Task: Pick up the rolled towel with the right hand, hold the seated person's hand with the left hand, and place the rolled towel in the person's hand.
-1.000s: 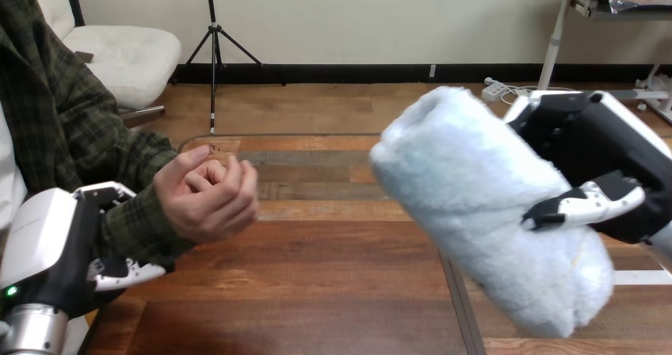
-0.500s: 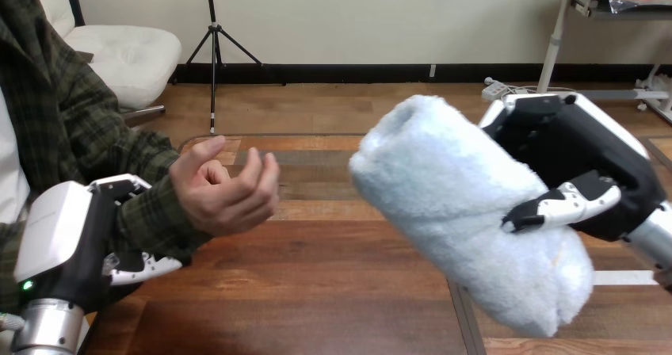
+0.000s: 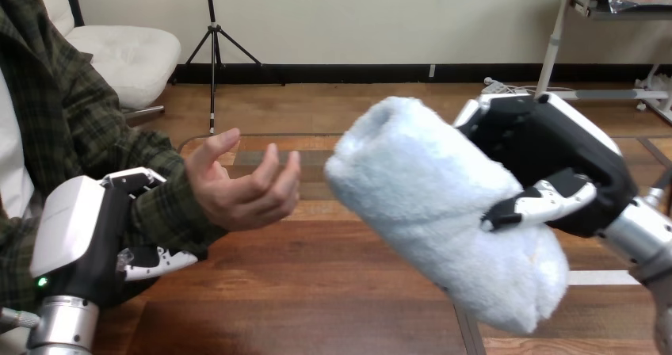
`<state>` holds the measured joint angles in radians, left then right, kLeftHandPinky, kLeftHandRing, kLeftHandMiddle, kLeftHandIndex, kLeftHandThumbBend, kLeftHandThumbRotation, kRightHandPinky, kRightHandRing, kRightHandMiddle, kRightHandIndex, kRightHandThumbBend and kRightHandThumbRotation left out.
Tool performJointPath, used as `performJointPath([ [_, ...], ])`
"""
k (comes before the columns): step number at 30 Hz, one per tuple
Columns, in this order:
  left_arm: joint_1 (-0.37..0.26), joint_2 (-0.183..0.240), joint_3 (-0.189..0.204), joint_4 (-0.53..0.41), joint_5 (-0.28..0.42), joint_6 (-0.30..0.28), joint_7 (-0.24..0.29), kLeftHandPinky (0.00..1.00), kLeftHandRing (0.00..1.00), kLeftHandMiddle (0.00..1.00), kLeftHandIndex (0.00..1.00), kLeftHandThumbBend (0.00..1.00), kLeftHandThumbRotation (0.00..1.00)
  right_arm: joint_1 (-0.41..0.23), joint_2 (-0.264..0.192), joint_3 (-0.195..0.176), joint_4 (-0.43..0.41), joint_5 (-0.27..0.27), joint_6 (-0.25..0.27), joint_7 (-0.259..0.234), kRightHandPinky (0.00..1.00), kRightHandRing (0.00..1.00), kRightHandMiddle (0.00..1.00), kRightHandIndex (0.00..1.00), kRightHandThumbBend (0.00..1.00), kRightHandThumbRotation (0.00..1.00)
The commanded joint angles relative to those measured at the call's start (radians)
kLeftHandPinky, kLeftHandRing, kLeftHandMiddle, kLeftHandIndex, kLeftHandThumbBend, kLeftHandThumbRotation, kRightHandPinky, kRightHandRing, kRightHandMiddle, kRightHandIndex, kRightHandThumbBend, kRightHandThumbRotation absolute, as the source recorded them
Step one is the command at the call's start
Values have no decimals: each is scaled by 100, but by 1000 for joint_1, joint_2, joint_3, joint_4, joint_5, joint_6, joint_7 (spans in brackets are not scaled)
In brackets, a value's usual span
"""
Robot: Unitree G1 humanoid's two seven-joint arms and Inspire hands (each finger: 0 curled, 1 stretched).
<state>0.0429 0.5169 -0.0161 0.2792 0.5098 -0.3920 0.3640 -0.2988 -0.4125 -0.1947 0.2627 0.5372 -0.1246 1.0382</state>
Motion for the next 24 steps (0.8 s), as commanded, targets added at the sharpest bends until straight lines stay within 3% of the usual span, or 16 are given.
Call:
performJointPath([
  [1, -52, -27, -20, -14, 16, -39, 18, 35, 40, 45, 47, 91, 0, -117, 34, 8, 27, 0, -17, -17, 30, 36, 43, 47, 88, 1],
  [16, -72, -69, -31, -6, 35, -77, 52, 34, 38, 43, 45, 95, 0, -190, 45, 43, 88, -67, -48, -16, 26, 33, 41, 46, 88, 0],
  [24, -62, -85, -34, -35, 38, -80, 44, 34, 38, 43, 46, 94, 0, -239, 59, 64, 129, -78, -76, 18, 24, 31, 40, 46, 86, 0],
])
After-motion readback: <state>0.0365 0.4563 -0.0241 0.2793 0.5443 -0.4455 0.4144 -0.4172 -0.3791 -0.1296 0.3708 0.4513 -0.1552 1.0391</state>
